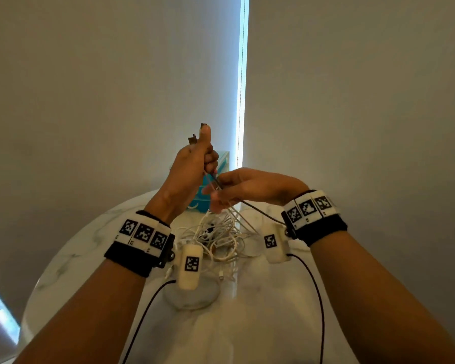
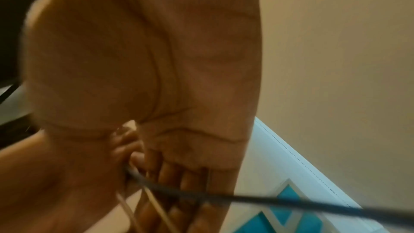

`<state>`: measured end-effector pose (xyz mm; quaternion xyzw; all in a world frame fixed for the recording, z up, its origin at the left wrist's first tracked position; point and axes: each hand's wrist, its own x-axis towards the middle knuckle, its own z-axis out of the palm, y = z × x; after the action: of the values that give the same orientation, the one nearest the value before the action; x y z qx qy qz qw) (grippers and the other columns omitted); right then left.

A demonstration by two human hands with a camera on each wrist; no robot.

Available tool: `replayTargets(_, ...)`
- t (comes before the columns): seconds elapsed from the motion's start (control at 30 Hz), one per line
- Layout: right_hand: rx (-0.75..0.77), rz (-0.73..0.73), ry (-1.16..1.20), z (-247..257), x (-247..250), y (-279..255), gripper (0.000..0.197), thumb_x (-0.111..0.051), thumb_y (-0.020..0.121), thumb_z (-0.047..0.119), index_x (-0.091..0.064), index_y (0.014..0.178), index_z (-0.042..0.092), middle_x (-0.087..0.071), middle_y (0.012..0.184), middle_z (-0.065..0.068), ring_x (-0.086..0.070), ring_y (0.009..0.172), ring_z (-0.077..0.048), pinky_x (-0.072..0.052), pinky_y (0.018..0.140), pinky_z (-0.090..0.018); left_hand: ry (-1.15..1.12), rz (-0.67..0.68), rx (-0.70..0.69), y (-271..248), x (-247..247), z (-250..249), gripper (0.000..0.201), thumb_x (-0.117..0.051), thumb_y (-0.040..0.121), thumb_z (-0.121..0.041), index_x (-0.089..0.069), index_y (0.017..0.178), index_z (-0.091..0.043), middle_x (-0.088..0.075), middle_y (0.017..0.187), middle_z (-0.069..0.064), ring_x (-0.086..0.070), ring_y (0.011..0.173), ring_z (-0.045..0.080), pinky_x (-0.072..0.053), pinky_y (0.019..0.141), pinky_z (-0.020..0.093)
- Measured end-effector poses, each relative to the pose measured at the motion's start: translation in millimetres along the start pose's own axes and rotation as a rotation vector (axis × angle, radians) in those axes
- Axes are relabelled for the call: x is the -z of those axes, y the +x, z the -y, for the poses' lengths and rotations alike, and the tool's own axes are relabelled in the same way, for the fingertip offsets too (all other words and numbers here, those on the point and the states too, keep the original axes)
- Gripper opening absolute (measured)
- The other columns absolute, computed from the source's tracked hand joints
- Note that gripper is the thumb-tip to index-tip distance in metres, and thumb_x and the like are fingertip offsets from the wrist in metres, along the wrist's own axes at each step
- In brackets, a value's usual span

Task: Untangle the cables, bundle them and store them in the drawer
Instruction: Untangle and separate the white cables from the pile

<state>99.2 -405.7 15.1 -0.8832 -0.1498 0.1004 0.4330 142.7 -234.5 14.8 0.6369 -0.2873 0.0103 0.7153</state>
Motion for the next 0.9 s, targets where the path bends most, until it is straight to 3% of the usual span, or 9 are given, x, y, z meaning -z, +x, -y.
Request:
replayTargets(0.1,-0.014,-0.197,-0.037,-21,-11,11,0.034,-0.053,0.113,0.031,-0.076,0.119,0.005,-0.052,0.077,0.002,-0.048,0.067,-0.012,-0.045,0.064,-0.023,0.227,-0.063,-0.026,-4,17,8,0.062,-0.033,0.107,-0.068,-0.061,0.083,-0.017,-0.057,0.076,0.001,-0.055,0.071,0.010,-0.046,0.075,0.027)
replayTargets(0.23,-0.079,-0.266,-0.145,-29,-18,12,0.035,-0.053,0.110,0.048,-0.068,0.121,0.017,-0.055,0.083,0.009,-0.051,0.067,-0.005,-0.042,0.054,-0.016,0.383,0.035,0.058,-12,22,27,0.063,-0.028,0.106,-0.069,-0.066,0.099,-0.019,-0.062,0.084,-0.010,-0.057,0.076,0.003,-0.045,0.070,0.021)
replayTargets(0.3,-0.001,-0.275,-0.276,-33,-21,12,0.041,-0.046,0.111,0.053,-0.070,0.116,0.020,-0.060,0.095,0.015,-0.060,0.072,0.007,-0.043,0.057,-0.006,0.357,0.090,0.076,-12,23,35,0.058,-0.034,0.106,-0.069,-0.068,0.096,-0.023,-0.067,0.083,-0.012,-0.063,0.079,0.005,-0.050,0.070,0.020)
replayTargets(0.4,0.073,-0.369,-0.350,-47,-17,13,0.042,-0.044,0.112,0.052,-0.071,0.102,0.022,-0.070,0.110,0.008,-0.065,0.089,0.004,-0.048,0.078,-0.020,0.335,0.025,0.057,-5,30,42,0.049,-0.057,0.100,-0.066,-0.071,0.101,-0.019,-0.072,0.085,0.005,-0.062,0.073,0.009,-0.056,0.067,0.025)
replayTargets(0.53,0.061,-0.480,-0.397,-53,-6,9,0.037,-0.045,0.113,0.045,-0.069,0.098,0.022,-0.062,0.086,0.016,-0.057,0.075,-0.002,-0.044,0.071,-0.025,0.145,-0.098,-0.049,-3,35,45,0.033,-0.085,0.091,-0.033,-0.072,0.106,-0.006,-0.074,0.094,0.005,-0.073,0.075,0.019,-0.062,0.070,0.029)
replayTargets(0.63,0.043,-0.541,-0.376,-52,-3,6,0.038,-0.044,0.113,0.044,-0.069,0.094,0.023,-0.071,0.091,-0.006,-0.064,0.085,-0.026,-0.050,0.077,-0.042,0.076,-0.090,-0.049,-4,34,45,0.025,-0.084,0.091,-0.021,-0.078,0.109,-0.005,-0.077,0.107,0.011,-0.078,0.096,0.025,-0.065,0.083,0.033)
replayTargets(0.7,0.003,-0.554,-0.347,-53,-4,5,0.038,-0.042,0.113,0.042,-0.069,0.096,0.021,-0.072,0.098,-0.008,-0.066,0.097,-0.033,-0.053,0.084,-0.045,0.034,-0.053,-0.025,-5,34,44,0.026,-0.081,0.094,-0.023,-0.078,0.114,-0.006,-0.079,0.110,0.011,-0.079,0.100,0.026,-0.065,0.090,0.036)
replayTargets(0.8,-0.036,-0.573,-0.326,-51,-1,1,0.043,-0.039,0.114,0.047,-0.071,0.102,0.022,-0.072,0.109,-0.001,-0.066,0.105,-0.031,-0.049,0.081,-0.037,0.030,0.009,0.016,-5,35,42,0.030,-0.076,0.098,-0.027,-0.076,0.119,-0.006,-0.081,0.110,0.008,-0.080,0.102,0.024,-0.063,0.092,0.033)
replayTargets(0.9,-0.026,-0.558,-0.347,-49,2,1,0.053,-0.030,0.111,0.063,-0.074,0.110,0.034,-0.071,0.117,0.000,-0.064,0.104,-0.023,-0.049,0.088,-0.039,0.061,0.042,0.018,-4,37,42,0.029,-0.075,0.098,-0.021,-0.076,0.123,-0.007,-0.081,0.111,0.008,-0.079,0.103,0.022,-0.063,0.092,0.030)
